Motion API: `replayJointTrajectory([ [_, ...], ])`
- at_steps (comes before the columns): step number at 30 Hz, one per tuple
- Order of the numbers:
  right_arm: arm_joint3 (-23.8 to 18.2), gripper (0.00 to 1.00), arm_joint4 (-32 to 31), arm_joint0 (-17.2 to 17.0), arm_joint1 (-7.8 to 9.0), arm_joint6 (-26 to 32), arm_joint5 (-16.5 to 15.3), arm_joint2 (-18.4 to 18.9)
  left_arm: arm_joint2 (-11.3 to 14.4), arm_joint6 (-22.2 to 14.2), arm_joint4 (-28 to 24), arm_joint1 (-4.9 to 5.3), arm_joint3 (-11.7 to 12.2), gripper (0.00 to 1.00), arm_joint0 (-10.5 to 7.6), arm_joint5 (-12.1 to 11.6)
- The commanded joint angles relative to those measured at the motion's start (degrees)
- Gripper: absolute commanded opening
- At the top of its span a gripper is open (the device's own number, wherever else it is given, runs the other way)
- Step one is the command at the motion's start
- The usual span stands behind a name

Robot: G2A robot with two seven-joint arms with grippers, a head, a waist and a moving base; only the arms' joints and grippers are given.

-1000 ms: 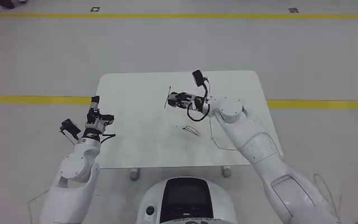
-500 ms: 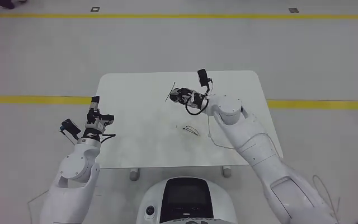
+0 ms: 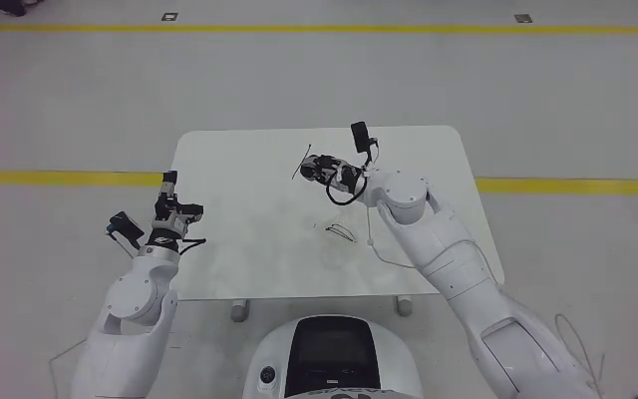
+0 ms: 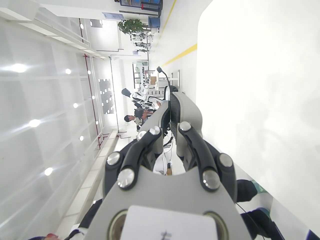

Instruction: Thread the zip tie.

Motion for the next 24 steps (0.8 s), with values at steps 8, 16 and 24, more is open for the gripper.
replayJointTrajectory([
  [8,0.0,0.0,0.1,-0.3,-0.03,-0.6,-0.2,0.0,0.0,0.0,0.0,0.0,0.0,1.0,0.0,0.0],
  [16,-2.5,0.0,-3.2,-0.9,0.32,-1.8,1.3,0.2,1.3,-1.9,16.4,0.4,0.3,1.0,-0.64,-6.5],
  [24,-3.5,0.0,-4.7,-0.6,0.37,-2.0,3.9,-0.1,3.1,1.9,38.3,0.75,2.4,1.0,-1.05,-13.3],
])
